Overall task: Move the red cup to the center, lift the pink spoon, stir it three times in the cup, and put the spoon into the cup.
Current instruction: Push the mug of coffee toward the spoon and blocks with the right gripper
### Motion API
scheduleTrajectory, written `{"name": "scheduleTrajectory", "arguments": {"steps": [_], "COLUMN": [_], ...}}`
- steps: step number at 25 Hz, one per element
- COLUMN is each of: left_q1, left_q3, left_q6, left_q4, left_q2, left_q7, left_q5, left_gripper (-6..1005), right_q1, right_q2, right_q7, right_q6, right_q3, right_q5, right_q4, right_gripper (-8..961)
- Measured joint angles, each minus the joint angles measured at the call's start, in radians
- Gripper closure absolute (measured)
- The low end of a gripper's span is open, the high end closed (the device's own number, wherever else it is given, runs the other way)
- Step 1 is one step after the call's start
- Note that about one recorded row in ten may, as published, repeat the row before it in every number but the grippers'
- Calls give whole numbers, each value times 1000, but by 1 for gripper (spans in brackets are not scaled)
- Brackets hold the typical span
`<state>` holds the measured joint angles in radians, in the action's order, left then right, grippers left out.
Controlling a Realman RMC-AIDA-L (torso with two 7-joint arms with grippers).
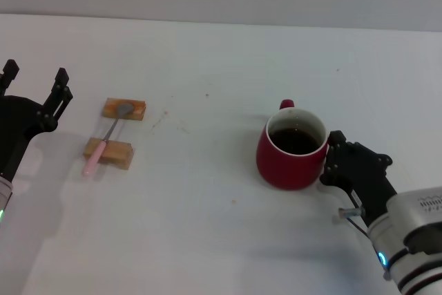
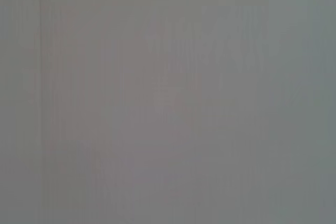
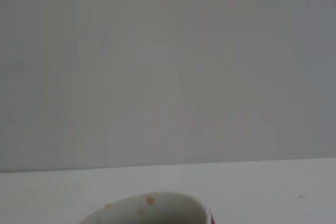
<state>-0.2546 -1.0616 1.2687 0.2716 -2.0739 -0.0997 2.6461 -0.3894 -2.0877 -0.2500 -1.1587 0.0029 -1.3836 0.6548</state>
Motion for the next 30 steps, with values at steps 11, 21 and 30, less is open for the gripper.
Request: {"name": "scheduleTrajectory", "arguments": {"steps": [11,21,30], "left_q1": [0,-3,0], "left_q3": [0,0,1], "left_q6": [2,2,2], "left_q4": [0,0,0], "left_q2": [0,0,0], "left_q7": [0,-2,-2], "left_q5": [0,0,0], "left_gripper": [232,235,238], "right_q1": [-34,40,16], "right_q2": [2,4,3], "right_q7": [0,0,0], "right_q6": [32,-10,-3], "right_q3": [24,33,60], "right_q5": [-3,-7,-8], "right_q4": [-17,-36,-49], "right_gripper": [954,954,953]}}
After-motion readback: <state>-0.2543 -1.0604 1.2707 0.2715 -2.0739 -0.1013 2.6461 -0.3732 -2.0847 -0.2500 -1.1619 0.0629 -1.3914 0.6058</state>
